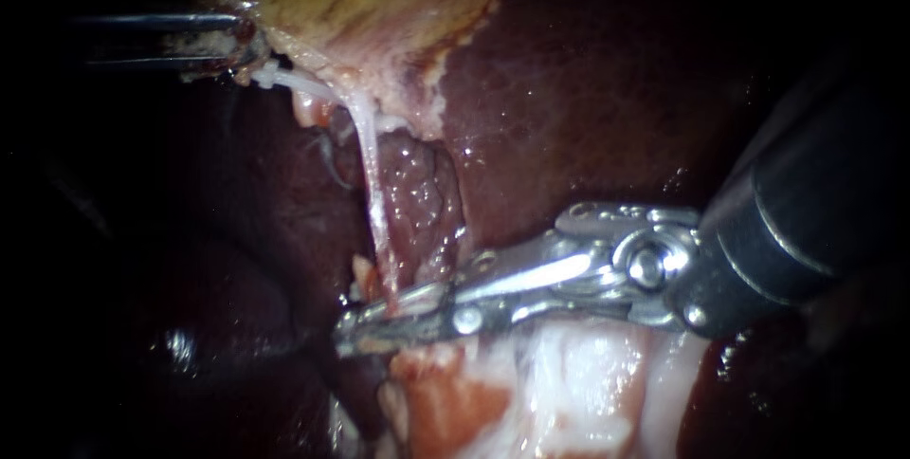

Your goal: Going back first clip right tube

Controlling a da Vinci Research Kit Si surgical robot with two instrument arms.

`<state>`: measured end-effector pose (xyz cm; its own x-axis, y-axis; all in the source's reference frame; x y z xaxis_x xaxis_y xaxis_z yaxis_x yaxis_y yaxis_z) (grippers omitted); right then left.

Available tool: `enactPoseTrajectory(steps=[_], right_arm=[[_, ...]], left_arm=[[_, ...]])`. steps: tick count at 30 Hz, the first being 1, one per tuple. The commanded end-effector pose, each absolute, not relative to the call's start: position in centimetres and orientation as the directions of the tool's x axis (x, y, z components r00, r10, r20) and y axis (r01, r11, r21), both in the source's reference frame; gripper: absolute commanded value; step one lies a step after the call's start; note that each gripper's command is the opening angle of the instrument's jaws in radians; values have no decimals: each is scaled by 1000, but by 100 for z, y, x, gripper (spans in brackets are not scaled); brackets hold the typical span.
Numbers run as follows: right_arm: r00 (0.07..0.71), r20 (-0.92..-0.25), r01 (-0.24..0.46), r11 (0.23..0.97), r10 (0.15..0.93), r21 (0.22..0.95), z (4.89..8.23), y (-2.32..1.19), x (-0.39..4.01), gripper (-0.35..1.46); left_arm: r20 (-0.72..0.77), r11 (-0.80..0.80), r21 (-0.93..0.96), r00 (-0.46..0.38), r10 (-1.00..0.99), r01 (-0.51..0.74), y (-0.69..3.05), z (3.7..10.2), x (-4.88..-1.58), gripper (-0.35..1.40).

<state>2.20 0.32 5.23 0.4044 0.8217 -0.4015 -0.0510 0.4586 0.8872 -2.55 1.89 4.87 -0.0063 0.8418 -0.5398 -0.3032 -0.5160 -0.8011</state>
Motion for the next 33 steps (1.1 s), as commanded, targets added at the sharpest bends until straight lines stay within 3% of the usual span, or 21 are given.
enactPoseTrajectory(steps=[1,3,4,7,8,19,22,25,33], right_arm=[[404,-402,-51,459,822,887,523,32,220,-35],[404,-402,-52,460,821,887,526,32,220,-35],[405,-404,-52,462,820,886,530,30,220,-26],[391,-454,-18,500,800,866,544,25,220,31],[389,-456,-17,501,800,865,548,24,221,37],[373,-506,12,541,778,841,554,22,225,47],[371,-535,24,568,759,823,555,23,227,48],[370,-606,53,635,704,770,558,23,226,48],[350,-711,-32,766,610,642,567,31,221,50]], left_arm=[[-540,-516,-801,-6,842,-303,189,486,-255,-35],[-540,-516,-801,-6,842,-303,189,486,-255,-35],[-540,-516,-801,-6,842,-303,189,486,-255,-35],[-540,-516,-801,-6,842,-303,189,486,-255,-35],[-540,-516,-801,-6,842,-303,189,486,-255,-35],[-540,-516,-801,-6,842,-303,188,486,-255,-35],[-540,-516,-801,-6,842,-303,188,486,-255,-35],[-540,-516,-801,-6,842,-303,188,486,-255,-35],[-540,-516,-801,-6,841,-304,188,486,-255,-35]])
